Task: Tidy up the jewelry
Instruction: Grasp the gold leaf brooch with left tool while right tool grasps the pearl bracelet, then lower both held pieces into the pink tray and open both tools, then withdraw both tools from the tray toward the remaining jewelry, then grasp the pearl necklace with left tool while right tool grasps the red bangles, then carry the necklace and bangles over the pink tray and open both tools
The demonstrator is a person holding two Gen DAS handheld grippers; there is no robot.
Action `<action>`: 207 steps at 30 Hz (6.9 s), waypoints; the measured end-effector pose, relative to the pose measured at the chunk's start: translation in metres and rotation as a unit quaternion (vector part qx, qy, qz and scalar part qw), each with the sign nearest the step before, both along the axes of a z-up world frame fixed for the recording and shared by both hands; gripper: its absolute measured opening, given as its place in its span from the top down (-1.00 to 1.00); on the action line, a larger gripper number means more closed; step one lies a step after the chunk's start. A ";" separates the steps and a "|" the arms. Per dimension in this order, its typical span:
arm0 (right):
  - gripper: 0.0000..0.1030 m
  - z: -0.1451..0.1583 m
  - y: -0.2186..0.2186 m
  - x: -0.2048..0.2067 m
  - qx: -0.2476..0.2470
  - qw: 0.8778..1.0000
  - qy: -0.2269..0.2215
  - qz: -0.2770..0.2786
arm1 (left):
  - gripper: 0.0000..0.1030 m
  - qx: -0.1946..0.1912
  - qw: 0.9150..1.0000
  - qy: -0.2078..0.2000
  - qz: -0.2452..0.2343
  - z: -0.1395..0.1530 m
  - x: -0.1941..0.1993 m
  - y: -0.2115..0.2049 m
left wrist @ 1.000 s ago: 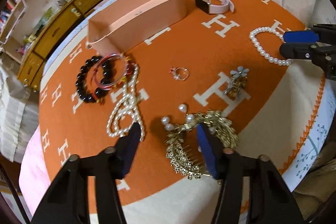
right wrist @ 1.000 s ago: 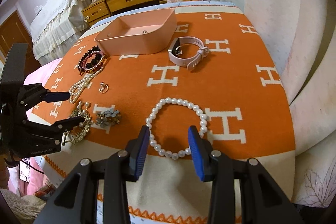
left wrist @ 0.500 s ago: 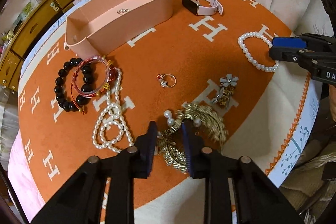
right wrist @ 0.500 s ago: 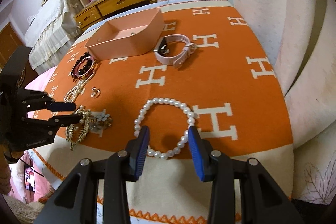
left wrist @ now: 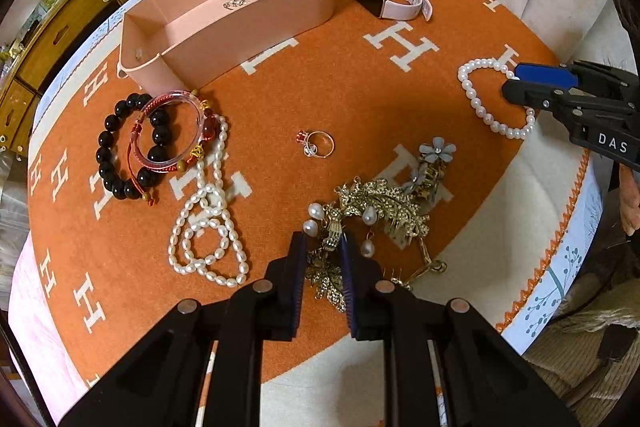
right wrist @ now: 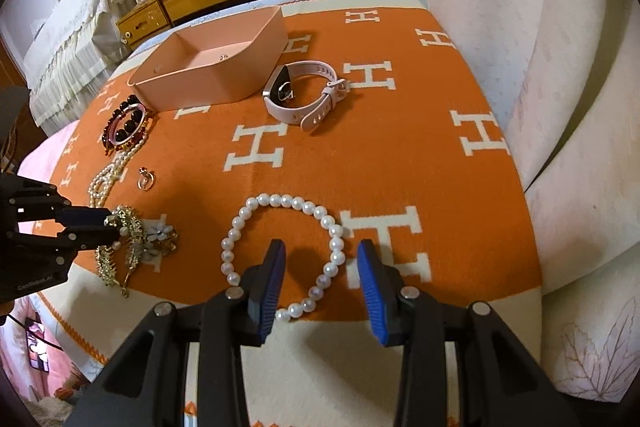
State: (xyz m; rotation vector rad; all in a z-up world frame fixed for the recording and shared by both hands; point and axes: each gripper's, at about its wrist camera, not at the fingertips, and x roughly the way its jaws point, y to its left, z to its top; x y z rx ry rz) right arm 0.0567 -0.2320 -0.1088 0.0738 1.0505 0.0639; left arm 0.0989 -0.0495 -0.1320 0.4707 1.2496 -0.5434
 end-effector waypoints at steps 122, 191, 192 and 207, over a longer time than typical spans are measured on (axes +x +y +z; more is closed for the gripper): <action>0.39 0.038 0.099 0.065 0.066 0.992 0.004 0.110 | -0.51 -0.061 0.990 -0.101 0.071 0.002 0.051 0.074; 0.87 0.135 0.083 0.132 0.084 0.987 -0.128 0.047 | 0.95 -0.259 0.931 -0.187 0.177 0.241 0.096 0.091; 0.87 0.133 0.080 0.134 0.083 0.987 -0.127 0.043 | 0.95 -0.261 0.929 -0.191 0.178 0.244 0.100 0.087; 0.87 0.085 0.050 0.157 0.093 0.992 -0.081 0.003 | 0.94 -0.268 0.937 -0.140 0.178 0.202 0.172 0.023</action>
